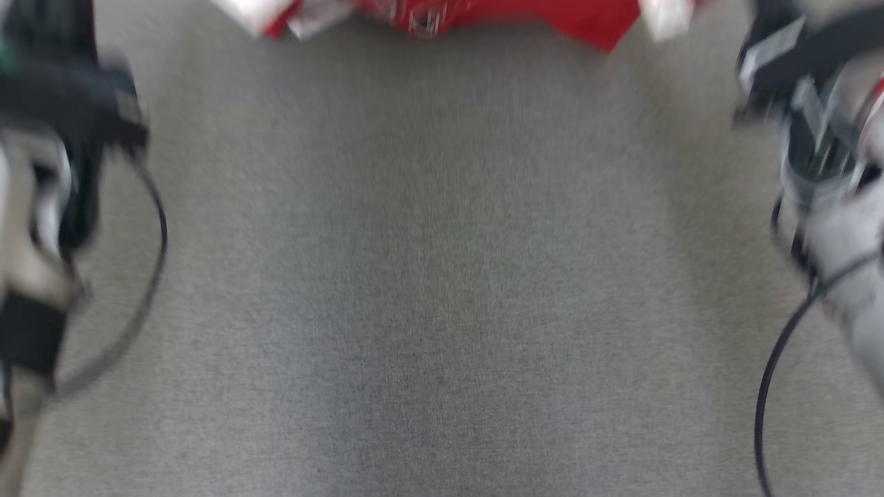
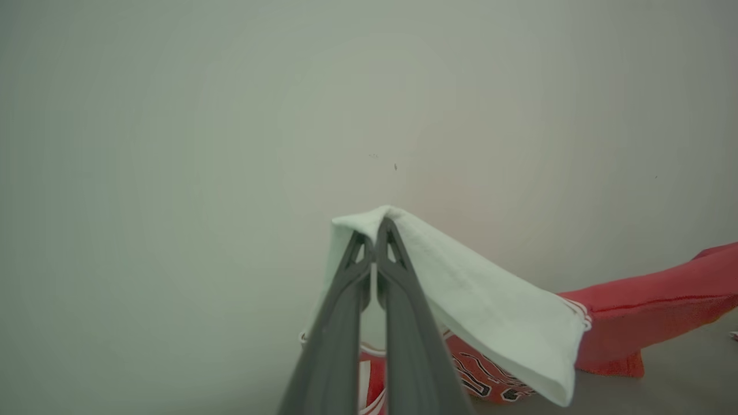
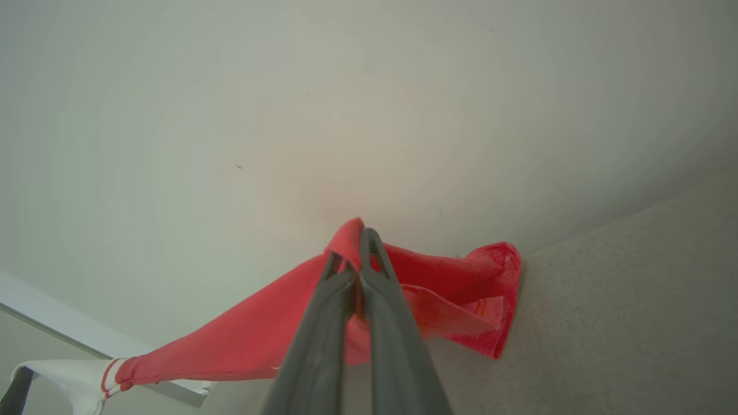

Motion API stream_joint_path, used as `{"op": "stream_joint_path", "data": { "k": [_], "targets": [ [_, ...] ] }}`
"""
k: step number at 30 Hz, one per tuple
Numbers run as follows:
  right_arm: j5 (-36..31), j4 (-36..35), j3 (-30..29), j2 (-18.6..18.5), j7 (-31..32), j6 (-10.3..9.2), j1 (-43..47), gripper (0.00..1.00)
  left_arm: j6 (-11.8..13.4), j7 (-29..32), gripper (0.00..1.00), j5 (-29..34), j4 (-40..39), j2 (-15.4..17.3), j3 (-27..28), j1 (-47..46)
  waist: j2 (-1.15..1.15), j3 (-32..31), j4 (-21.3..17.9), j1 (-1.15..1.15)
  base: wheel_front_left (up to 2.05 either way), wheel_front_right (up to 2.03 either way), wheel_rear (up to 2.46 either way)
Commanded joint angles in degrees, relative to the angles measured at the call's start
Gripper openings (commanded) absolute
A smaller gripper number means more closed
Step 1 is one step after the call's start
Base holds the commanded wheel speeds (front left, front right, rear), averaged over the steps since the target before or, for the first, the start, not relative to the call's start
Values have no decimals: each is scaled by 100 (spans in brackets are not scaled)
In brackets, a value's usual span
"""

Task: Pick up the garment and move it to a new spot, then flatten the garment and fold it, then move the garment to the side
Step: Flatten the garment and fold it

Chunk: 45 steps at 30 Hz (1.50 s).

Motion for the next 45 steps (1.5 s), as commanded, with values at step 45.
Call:
{"op": "stream_joint_path", "data": {
  "k": [45],
  "targets": [
    [1518, -2033, 332, -895, -549, 2, 6434, 0, 877, -26, 0, 375, -1959, -1270, 963, 7542, -1, -2374, 341, 1, 0, 0, 0]
  ]
}}
